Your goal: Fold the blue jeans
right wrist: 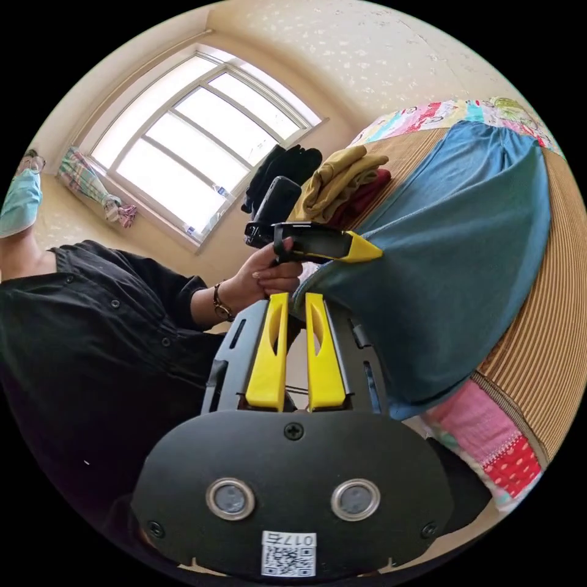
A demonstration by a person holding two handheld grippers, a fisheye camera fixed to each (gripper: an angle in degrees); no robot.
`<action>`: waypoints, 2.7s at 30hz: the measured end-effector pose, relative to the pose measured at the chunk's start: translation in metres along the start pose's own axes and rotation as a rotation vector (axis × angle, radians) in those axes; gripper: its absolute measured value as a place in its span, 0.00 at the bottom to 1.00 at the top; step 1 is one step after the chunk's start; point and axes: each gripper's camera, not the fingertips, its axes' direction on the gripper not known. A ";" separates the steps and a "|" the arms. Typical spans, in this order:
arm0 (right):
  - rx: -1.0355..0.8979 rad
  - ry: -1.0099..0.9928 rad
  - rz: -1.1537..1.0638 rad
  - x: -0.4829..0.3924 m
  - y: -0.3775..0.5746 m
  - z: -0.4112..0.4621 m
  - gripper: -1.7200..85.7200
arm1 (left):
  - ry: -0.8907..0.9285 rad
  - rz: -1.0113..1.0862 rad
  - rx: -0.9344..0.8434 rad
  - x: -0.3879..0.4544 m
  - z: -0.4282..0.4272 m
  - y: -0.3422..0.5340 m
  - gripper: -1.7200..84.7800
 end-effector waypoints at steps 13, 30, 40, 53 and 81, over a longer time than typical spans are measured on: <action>0.258 0.590 0.442 0.295 -0.269 -0.066 0.15 | 0.039 0.211 0.045 0.035 -0.017 0.020 0.01; 0.005 1.613 0.050 0.361 -0.471 0.187 0.04 | 0.096 0.239 0.146 0.050 -0.090 0.058 0.01; -0.090 0.981 0.028 0.345 -0.525 0.301 0.04 | -0.079 -0.049 0.262 0.015 -0.163 0.138 0.01; 0.022 0.498 0.182 0.254 -0.183 0.111 0.05 | -0.228 -0.154 0.192 -0.003 -0.174 0.141 0.01; 0.017 -0.123 0.647 0.257 0.032 -0.011 0.04 | -0.112 -0.362 0.201 -0.002 -0.227 0.078 0.01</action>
